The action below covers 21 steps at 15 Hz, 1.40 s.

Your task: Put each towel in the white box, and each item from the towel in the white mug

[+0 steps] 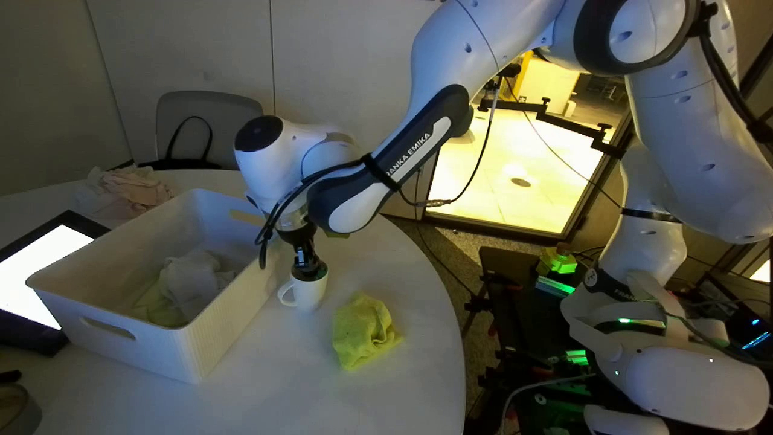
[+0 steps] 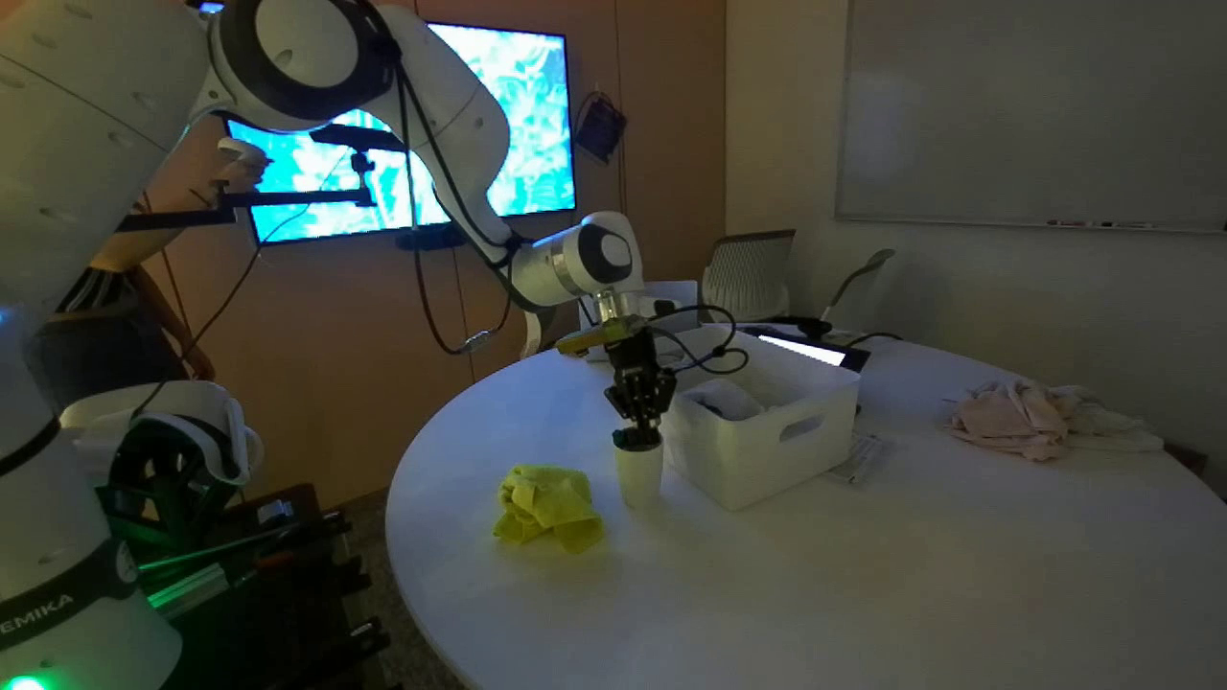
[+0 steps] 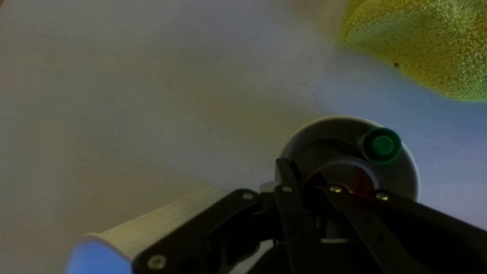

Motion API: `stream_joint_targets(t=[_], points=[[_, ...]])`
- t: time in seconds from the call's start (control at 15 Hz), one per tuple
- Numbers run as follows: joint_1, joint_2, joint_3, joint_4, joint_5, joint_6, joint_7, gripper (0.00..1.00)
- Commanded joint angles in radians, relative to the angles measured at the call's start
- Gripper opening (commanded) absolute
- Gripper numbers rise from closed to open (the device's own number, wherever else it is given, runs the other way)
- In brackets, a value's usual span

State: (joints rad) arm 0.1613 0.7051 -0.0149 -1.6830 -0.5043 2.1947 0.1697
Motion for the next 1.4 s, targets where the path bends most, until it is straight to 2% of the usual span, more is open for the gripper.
stream_joint_targets(t=[0.0, 0.07, 0.47, 0.6, 0.8, 1.07, 1.33], points=[[0.006, 0.003, -0.01, 0.01, 0.025, 0.013, -0.041, 0.36], [0.005, -0.001, -0.009, 0.008, 0.028, 0.012, -0.044, 0.41], [-0.003, -0.078, 0.005, -0.054, 0.048, 0.028, -0.083, 0.88], [-0.006, -0.126, 0.003, -0.097, 0.051, 0.037, -0.082, 0.99], [-0.012, -0.218, -0.004, -0.195, 0.046, 0.047, -0.067, 1.0], [-0.059, -0.37, 0.005, -0.386, 0.065, 0.065, -0.104, 1.0], [-0.115, -0.466, 0.009, -0.56, 0.115, 0.119, -0.187, 1.0]])
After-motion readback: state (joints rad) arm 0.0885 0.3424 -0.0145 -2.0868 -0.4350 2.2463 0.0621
